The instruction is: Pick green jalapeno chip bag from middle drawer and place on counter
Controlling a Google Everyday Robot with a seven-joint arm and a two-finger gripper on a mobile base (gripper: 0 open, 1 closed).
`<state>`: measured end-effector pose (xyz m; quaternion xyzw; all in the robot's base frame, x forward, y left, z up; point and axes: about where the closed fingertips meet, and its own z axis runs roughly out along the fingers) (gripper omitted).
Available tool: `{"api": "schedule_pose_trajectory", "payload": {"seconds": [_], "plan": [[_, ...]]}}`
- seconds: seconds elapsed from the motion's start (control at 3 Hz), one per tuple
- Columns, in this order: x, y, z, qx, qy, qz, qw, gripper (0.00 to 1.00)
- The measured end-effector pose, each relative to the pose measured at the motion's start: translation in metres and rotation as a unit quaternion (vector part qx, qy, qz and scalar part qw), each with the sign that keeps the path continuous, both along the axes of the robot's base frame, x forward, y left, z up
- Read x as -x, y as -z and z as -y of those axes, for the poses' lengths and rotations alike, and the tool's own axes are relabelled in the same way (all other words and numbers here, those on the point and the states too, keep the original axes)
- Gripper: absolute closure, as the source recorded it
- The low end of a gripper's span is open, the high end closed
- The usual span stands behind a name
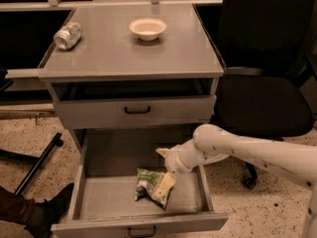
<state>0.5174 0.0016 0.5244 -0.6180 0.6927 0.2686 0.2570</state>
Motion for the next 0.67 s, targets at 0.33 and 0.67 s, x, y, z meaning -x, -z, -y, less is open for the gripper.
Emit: {"api": "schedule_pose_trajectory", "payload": {"seconds": [0.33, 0.67], "plan": [[-0.03, 0.039, 0.001, -0.01, 0.041, 0.0, 0.9991, 0.0], [-0.038, 0.079, 0.005, -0.025, 0.058, -0.029, 0.9976, 0.0]]}}
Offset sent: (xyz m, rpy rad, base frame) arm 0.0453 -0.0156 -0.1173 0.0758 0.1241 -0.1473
